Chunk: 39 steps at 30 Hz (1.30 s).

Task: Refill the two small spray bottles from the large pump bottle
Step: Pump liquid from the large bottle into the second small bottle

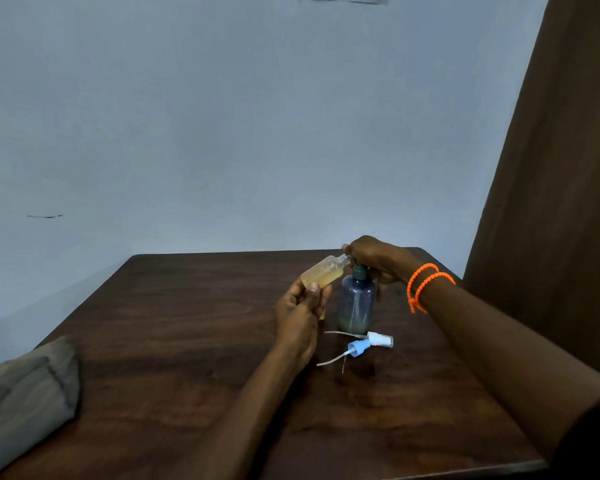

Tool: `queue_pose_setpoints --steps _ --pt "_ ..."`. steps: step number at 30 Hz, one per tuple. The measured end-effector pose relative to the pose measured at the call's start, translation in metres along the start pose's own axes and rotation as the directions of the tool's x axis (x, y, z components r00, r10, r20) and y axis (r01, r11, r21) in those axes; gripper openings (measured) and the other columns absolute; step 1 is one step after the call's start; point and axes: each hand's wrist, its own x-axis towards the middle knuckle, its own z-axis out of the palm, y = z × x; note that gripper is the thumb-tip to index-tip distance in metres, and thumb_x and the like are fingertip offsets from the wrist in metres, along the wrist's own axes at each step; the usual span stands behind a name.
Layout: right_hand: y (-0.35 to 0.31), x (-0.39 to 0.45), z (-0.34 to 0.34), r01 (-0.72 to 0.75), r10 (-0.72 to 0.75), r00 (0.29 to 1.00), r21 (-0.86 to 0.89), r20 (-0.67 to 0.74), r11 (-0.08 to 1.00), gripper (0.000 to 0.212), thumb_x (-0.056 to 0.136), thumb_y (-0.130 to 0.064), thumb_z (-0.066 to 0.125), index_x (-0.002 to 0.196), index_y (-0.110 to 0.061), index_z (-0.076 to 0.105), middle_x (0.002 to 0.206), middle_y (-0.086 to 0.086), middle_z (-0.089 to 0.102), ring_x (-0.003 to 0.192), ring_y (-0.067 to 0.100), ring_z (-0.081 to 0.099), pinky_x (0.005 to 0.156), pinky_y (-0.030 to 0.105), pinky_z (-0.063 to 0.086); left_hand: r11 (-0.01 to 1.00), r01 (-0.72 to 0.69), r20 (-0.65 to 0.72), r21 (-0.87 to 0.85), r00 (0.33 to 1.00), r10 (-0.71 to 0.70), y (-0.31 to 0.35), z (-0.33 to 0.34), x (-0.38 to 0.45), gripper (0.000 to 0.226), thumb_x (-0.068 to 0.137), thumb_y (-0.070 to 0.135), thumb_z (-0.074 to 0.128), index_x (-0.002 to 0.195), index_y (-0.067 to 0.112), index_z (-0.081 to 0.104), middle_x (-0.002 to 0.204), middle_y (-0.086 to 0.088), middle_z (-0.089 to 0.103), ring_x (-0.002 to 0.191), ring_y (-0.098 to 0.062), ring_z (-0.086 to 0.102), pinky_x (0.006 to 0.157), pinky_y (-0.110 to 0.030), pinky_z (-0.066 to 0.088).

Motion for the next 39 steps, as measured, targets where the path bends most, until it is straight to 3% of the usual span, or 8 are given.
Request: queue_pose_setpoints --steps 10,15,21,25,29,31,34,39 --pt "-0.006 -0.004 -0.004 0.011 -0.011 1.000 -0.044 0.006 0.999 0.026 0.100 -0.029 0.047 0.081 -0.012 0.051 0.079 0.011 0.049 0.071 0.027 0.046 0.058 0.036 0.043 1.000 -0.003 0.008 -0.019 1.000 0.003 0.001 0.001 0.000 0.029 0.100 -0.003 0.051 0.127 -0.005 0.059 0.115 -0.014 0.071 0.102 -0.017 0.071 0.089 -0.024 0.059" --pt "0.003 0.007 0.003 0.029 -0.030 0.999 0.074 0.018 0.997 0.024 0.100 -0.028 0.049 0.084 -0.011 0.053 0.081 0.010 0.050 0.074 0.024 0.048 0.070 0.039 0.041 1.000 -0.004 0.009 -0.006 1.000 0.004 0.001 0.001 0.001 0.028 0.100 -0.002 0.051 0.127 -0.003 0.060 0.117 -0.013 0.071 0.105 -0.017 0.070 0.089 -0.024 0.059" --pt "-0.007 -0.005 -0.004 0.026 -0.024 0.999 -0.092 0.029 0.995 0.028 0.102 -0.031 0.046 0.084 -0.011 0.052 0.085 0.012 0.051 0.075 0.031 0.050 0.065 0.040 0.048 1.000 0.011 0.009 -0.015 1.000 -0.011 0.001 0.001 -0.002 0.031 0.100 -0.003 0.051 0.129 -0.006 0.058 0.120 -0.016 0.069 0.105 -0.018 0.070 0.093 -0.027 0.058" --pt "0.001 0.001 0.002 0.018 -0.020 0.999 0.051 0.037 0.999 0.024 0.100 -0.028 0.048 0.084 -0.012 0.053 0.081 0.009 0.049 0.080 0.027 0.048 0.070 0.040 0.044 1.000 -0.009 0.010 0.012 1.000 0.009 0.000 0.001 0.002 0.029 0.100 -0.002 0.051 0.128 -0.004 0.059 0.118 -0.013 0.070 0.105 -0.018 0.069 0.093 -0.026 0.058" --pt "-0.007 -0.010 -0.002 -0.017 0.019 0.999 -0.041 0.050 0.999 0.027 0.102 -0.029 0.045 0.083 -0.011 0.052 0.082 0.010 0.047 0.081 0.032 0.048 0.061 0.045 0.047 1.000 0.004 0.008 0.005 1.000 -0.004 0.001 0.000 0.000 0.029 0.100 -0.002 0.051 0.128 -0.003 0.059 0.121 -0.015 0.069 0.107 -0.019 0.069 0.095 -0.028 0.057" --pt "-0.006 -0.008 -0.001 -0.020 0.021 0.999 -0.001 0.042 1.000 0.028 0.099 -0.032 0.048 0.082 -0.012 0.054 0.083 0.010 0.049 0.079 0.032 0.049 0.069 0.048 0.046 1.000 0.003 0.006 0.008 1.000 -0.003 0.000 -0.001 0.001 0.028 0.100 -0.002 0.050 0.126 -0.003 0.060 0.120 -0.015 0.069 0.107 -0.020 0.068 0.096 -0.029 0.056" --pt "0.000 -0.002 0.004 0.006 -0.007 1.000 0.091 0.013 0.996 0.021 0.097 -0.025 0.048 0.081 -0.014 0.055 0.081 0.008 0.049 0.072 0.021 0.046 0.069 0.038 0.040 1.000 -0.011 0.009 0.025 1.000 0.011 -0.001 0.000 0.002 0.028 0.100 -0.003 0.050 0.127 -0.004 0.059 0.120 -0.016 0.069 0.106 -0.019 0.068 0.095 -0.028 0.056" --pt "-0.007 -0.010 -0.001 0.006 -0.006 1.000 0.008 0.002 1.000 0.026 0.099 -0.027 0.048 0.078 -0.013 0.053 0.078 0.007 0.051 0.075 0.028 0.047 0.065 0.036 0.040 1.000 0.006 0.002 -0.009 1.000 -0.006 -0.001 -0.001 0.001 0.029 0.100 -0.003 0.050 0.127 -0.002 0.060 0.120 -0.015 0.070 0.105 -0.018 0.071 0.092 -0.026 0.058"
